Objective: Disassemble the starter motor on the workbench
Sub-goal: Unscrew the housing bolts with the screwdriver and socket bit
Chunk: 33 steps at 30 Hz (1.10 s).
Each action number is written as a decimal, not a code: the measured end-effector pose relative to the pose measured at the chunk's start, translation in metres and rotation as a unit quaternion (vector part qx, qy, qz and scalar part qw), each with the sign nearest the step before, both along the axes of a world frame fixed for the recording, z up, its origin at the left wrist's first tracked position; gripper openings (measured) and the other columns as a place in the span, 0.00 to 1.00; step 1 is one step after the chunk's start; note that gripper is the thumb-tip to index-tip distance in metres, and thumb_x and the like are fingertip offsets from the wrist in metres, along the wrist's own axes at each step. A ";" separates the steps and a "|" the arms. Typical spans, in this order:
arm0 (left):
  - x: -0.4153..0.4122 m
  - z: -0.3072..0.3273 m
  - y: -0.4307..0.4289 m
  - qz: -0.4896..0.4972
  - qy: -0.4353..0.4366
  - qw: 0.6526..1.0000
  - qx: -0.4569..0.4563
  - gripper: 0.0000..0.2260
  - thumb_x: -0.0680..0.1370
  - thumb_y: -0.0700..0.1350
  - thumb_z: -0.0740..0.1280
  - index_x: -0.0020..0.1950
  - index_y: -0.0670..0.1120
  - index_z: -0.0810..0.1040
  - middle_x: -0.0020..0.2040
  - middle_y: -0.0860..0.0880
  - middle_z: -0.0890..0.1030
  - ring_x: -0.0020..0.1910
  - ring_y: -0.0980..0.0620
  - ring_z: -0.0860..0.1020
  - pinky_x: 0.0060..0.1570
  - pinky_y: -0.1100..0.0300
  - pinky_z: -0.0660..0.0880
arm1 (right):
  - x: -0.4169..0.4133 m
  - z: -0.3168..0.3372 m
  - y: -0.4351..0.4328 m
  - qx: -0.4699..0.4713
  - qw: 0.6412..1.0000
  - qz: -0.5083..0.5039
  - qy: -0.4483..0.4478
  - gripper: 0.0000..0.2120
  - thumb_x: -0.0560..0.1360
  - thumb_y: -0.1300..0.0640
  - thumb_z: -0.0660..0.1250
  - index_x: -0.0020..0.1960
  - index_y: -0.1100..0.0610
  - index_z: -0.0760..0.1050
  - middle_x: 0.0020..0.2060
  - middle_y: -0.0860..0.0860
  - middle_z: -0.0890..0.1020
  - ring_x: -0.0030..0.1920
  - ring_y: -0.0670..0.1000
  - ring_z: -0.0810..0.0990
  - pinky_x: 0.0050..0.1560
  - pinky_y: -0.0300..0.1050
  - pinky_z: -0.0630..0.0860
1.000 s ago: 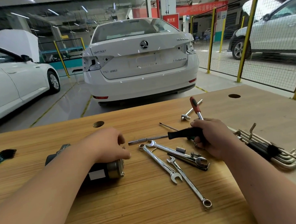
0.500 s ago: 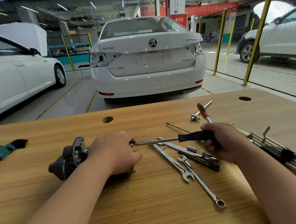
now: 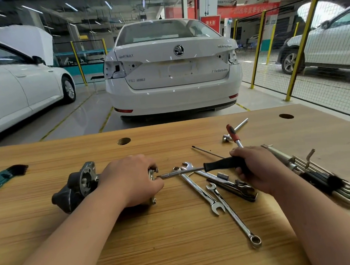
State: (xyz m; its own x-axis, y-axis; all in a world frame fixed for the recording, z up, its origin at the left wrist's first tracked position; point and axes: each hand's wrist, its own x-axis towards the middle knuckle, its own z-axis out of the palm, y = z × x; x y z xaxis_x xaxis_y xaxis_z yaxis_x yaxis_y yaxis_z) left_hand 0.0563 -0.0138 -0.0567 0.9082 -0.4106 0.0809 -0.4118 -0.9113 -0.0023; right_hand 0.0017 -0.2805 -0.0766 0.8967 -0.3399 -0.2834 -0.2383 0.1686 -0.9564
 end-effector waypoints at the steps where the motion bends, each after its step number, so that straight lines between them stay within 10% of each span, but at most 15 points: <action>1: 0.000 0.000 0.000 0.001 -0.001 1.000 0.001 0.23 0.68 0.66 0.57 0.61 0.62 0.72 0.57 0.61 0.75 0.54 0.56 0.74 0.49 0.55 0.74 | 0.000 -0.001 0.001 -0.005 1.000 0.000 0.000 0.04 0.79 0.61 0.64 0.49 0.63 0.73 0.37 0.59 0.77 0.22 0.46 0.73 0.21 0.38 0.71; 7: 0.000 -0.001 0.001 0.001 -0.006 1.000 0.002 0.23 0.69 0.66 0.57 0.61 0.62 0.72 0.56 0.61 0.75 0.53 0.56 0.73 0.43 0.57 0.70 | -0.001 0.004 -0.004 0.027 0.999 -0.032 -0.005 0.04 0.79 0.61 0.64 0.48 0.61 0.71 0.22 0.52 0.78 0.20 0.45 0.72 0.19 0.37 0.69; 33: 0.000 0.000 0.001 -0.007 0.002 1.000 0.006 0.22 0.70 0.65 0.58 0.62 0.62 0.72 0.57 0.62 0.74 0.54 0.57 0.72 0.44 0.57 0.69 | 0.000 0.006 -0.005 0.033 0.999 -0.023 0.028 0.06 0.79 0.59 0.64 0.51 0.61 0.71 0.20 0.52 0.77 0.20 0.45 0.73 0.19 0.37 0.69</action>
State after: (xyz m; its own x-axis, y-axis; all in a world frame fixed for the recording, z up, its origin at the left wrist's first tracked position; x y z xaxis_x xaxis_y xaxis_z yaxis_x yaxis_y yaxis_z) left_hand 0.0563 -0.0128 -0.0567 0.9027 -0.4243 0.0717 -0.4247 -0.9053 -0.0116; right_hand 0.0017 -0.2852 -0.0707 0.8630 -0.3583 -0.3562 -0.2821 0.2431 -0.9281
